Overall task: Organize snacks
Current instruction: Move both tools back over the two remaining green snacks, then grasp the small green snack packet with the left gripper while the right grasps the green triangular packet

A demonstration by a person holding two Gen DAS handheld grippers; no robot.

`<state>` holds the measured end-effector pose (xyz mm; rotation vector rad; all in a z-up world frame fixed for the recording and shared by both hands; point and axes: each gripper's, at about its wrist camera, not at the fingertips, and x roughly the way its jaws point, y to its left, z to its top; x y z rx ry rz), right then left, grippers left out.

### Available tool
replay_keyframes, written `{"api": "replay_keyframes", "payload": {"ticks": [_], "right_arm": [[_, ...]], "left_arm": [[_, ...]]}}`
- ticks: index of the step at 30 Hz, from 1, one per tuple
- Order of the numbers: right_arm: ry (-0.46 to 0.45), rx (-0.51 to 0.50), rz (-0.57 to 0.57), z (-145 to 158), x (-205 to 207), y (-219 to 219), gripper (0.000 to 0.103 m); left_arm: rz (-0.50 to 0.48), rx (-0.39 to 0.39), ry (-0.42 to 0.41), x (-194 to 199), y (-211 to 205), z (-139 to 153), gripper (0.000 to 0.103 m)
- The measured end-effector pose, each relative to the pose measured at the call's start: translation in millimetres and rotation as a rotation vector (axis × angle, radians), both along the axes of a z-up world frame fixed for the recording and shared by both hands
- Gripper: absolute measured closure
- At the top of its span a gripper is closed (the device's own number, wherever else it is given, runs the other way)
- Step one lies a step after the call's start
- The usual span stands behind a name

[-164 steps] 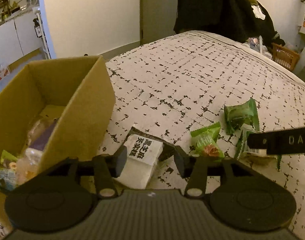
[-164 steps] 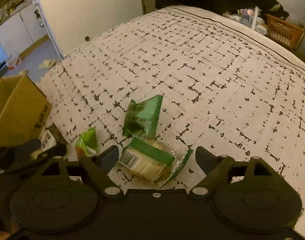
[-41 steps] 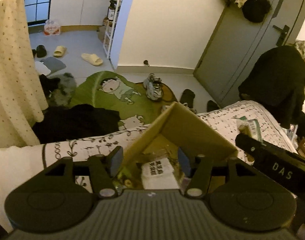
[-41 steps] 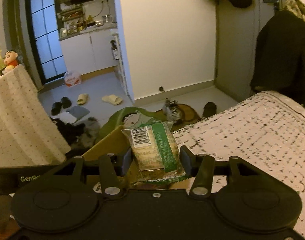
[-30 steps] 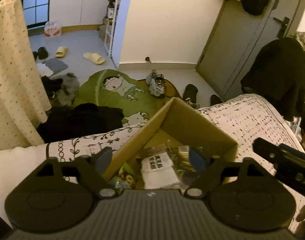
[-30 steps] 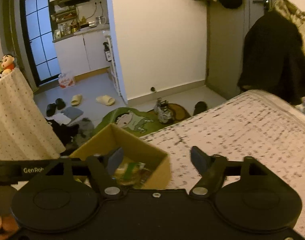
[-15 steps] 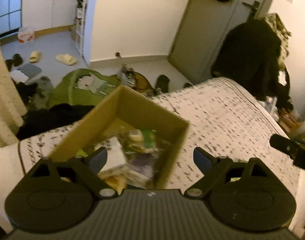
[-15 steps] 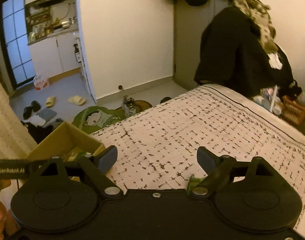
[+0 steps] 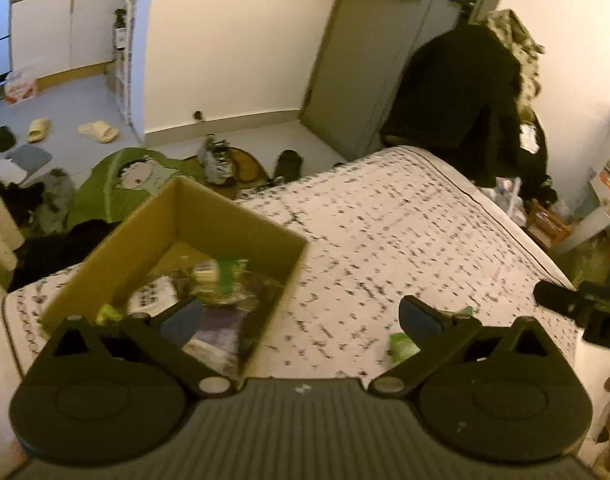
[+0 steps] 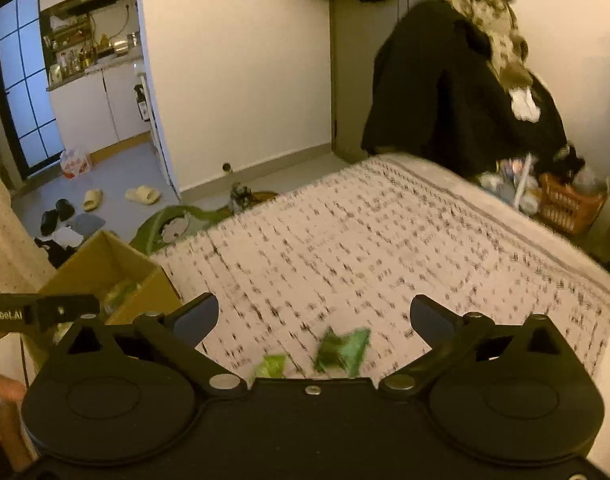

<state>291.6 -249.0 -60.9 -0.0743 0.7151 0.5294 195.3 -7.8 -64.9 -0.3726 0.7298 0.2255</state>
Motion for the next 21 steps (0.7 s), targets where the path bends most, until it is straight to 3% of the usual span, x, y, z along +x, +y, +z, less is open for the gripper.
{"api": "replay_keyframes", "payload": {"ticks": [4,11,18,21], "right_arm": [[0.025,0.026,-0.039,-15,8,-14,0.000],[0.090,0.040,-0.091,-45,28,-28,0.000],[0.132,0.074,-0.108,-63,42,-35,0.001],[0.145,0.079,-0.082,-71,45,-32,0.006]], "left_arm": [[-0.047,-0.044,0.011,11,-23,-12,0.000],[-0.044,-0.046,0.069,27,-53,-36,0.000],[-0.052,-0.041,0.077,42,-70,-64,0.002],[-0.048,-0.069,0.073,51,-74,-76,0.004]]}}
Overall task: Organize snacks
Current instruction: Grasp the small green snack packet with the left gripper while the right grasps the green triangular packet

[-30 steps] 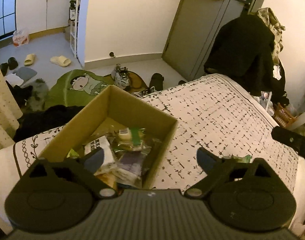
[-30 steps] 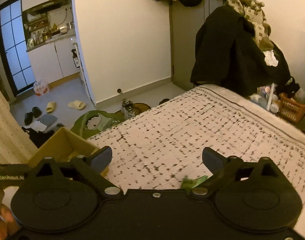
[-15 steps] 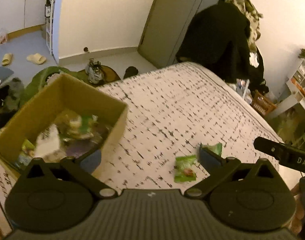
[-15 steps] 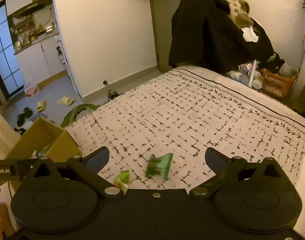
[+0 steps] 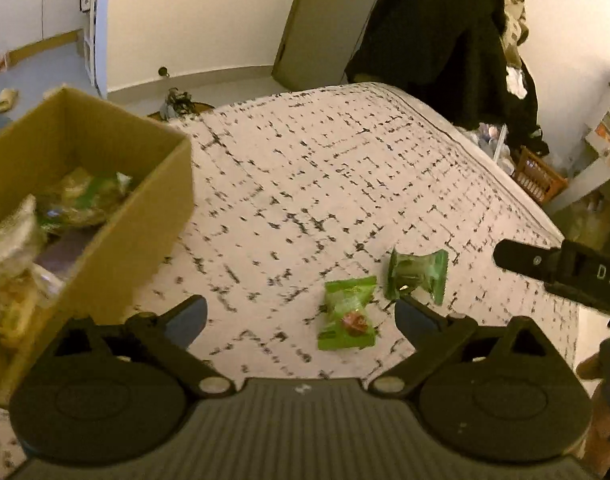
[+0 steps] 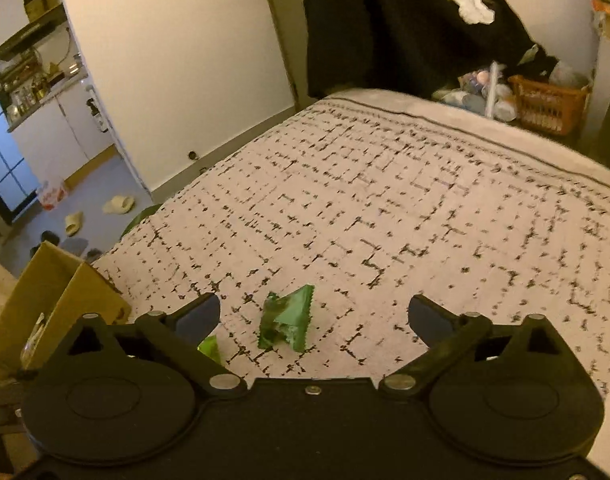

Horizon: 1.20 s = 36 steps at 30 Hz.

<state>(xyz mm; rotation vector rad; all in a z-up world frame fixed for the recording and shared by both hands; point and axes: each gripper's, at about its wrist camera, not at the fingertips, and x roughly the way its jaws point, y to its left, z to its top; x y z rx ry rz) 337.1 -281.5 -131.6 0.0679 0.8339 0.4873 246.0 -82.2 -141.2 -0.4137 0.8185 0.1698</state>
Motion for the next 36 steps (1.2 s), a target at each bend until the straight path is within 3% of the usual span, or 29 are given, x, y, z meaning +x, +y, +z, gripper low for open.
{"api": "replay_keyframes", "payload": {"ticks": [5,11,15,17,19,20,28,30,33,35,36], "right_arm": [[0.000,-0.021,0.058,-10,0,11,0.015],[0.031,-0.006,0.044,-20,10,11,0.015],[0.071,0.012,0.027,-33,21,15,0.019],[0.075,0.000,0.027,-38,24,21,0.020],[0.074,-0.006,0.035,-41,26,27,0.020],[0.075,-0.008,0.042,-43,27,30,0.021],[0.060,-0.024,0.069,-52,27,50,0.023],[0.068,-0.034,0.081,-56,28,55,0.030],[0.095,-0.066,0.091,-65,29,61,0.058],[0.077,-0.080,0.114,-64,27,62,0.068],[0.079,-0.080,0.118,-63,26,62,0.069]], "left_arm": [[-0.005,-0.052,0.028,18,-15,-21,0.008],[-0.019,-0.105,0.059,36,-28,-45,0.021],[-0.026,-0.067,0.045,43,-38,-53,0.024],[-0.020,-0.053,0.044,47,-40,-53,0.038],[-0.022,-0.010,0.060,51,-40,-52,0.069],[-0.019,-0.003,0.066,52,-38,-52,0.073],[0.013,-0.044,0.064,48,-15,-48,0.076],[0.023,-0.037,0.064,47,-10,-46,0.076],[0.035,-0.027,0.051,42,-1,-37,0.076],[0.046,-0.024,0.043,38,5,-31,0.076],[0.050,-0.025,0.040,36,8,-28,0.076]]}}
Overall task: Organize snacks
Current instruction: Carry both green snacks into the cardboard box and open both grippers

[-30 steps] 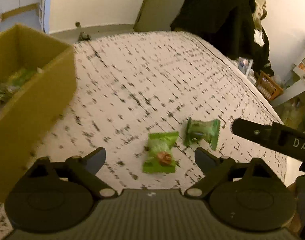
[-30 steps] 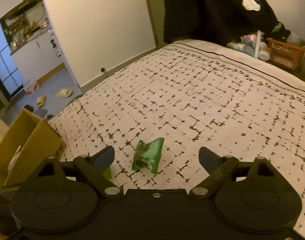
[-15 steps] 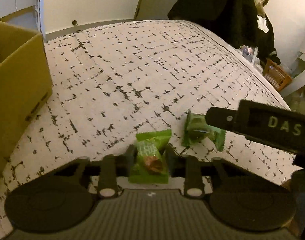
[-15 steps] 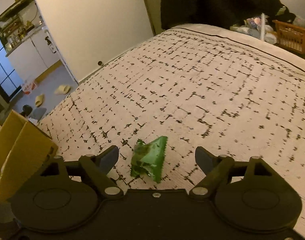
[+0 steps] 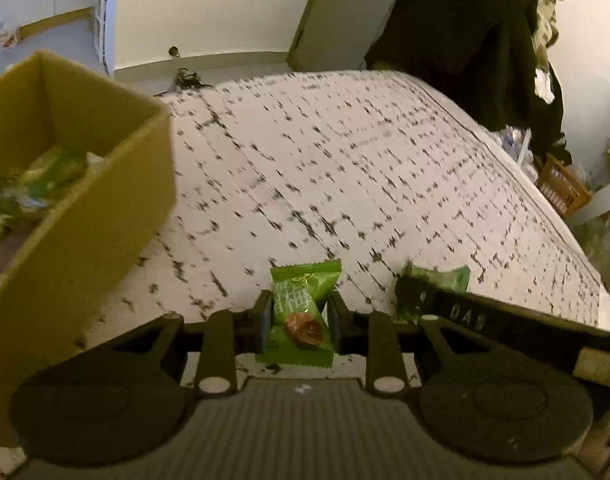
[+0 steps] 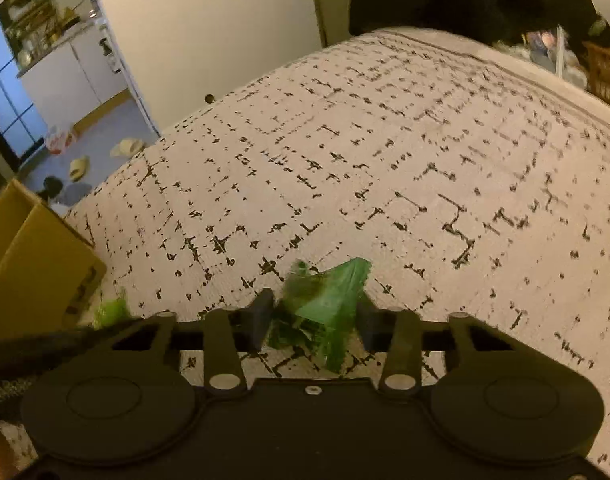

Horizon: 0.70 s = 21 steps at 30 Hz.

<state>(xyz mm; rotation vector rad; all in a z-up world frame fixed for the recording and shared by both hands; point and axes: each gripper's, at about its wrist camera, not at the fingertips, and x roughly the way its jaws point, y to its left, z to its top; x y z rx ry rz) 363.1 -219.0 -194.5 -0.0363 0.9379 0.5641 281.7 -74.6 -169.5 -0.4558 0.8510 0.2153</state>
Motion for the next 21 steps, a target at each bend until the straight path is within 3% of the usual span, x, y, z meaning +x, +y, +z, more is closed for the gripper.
{"api": "replay_keyframes", "payload": {"ticks": [2,21], "right_arm": [[0.000,0.013,-0.012,5,-2,-2,0.074],[-0.134,0.089,-0.034,84,-51,17,0.075]], "left_arm": [[0.006,0.006,-0.009,-4,5,6,0.076],[0.040,0.041,-0.130,-50,37,74,0.076]]}}
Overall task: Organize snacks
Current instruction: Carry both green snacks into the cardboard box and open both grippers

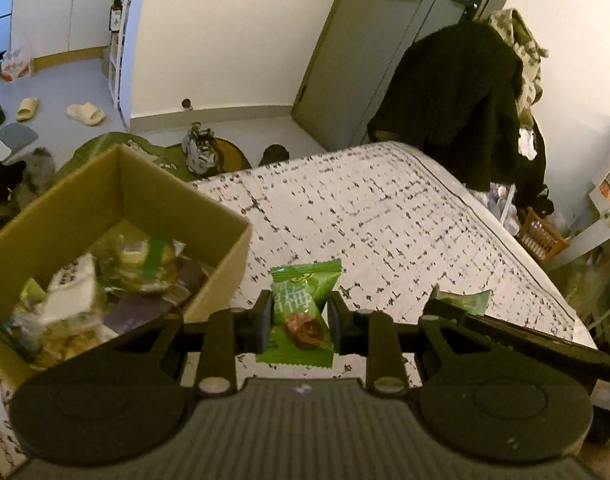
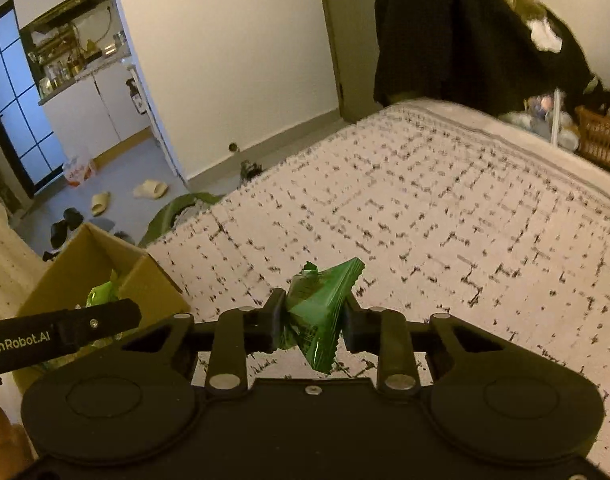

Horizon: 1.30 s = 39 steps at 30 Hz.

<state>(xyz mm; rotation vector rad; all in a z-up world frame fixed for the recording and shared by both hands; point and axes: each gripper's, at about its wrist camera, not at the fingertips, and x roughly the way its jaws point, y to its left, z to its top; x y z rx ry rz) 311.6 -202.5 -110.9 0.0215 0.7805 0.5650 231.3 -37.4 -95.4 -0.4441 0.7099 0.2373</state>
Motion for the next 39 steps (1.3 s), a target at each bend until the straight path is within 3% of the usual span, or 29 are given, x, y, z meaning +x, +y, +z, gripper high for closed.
{"api": "replay_keyframes", "payload": {"ticks": [9,17,25,33,39], "right_arm": [[-0.077,0.022,0.041,24,-20,26,0.075],[-0.144,0.027,0.117,36,-37,60,0.075],[-0.210,0.039,0.184,42,-53,83,0.075],[-0.214,0.065,0.212,42,-56,103,0.075],[-0.209,0.080,0.250,39,-53,125,0.075]], "left_arm": [[0.014,0.047,-0.062,-26,32,38,0.076],[0.083,0.057,-0.073,-40,73,51,0.076],[0.167,0.024,-0.053,-47,111,43,0.076],[0.198,-0.022,-0.006,-47,131,24,0.075],[0.226,-0.031,0.014,-52,146,22,0.059]]}}
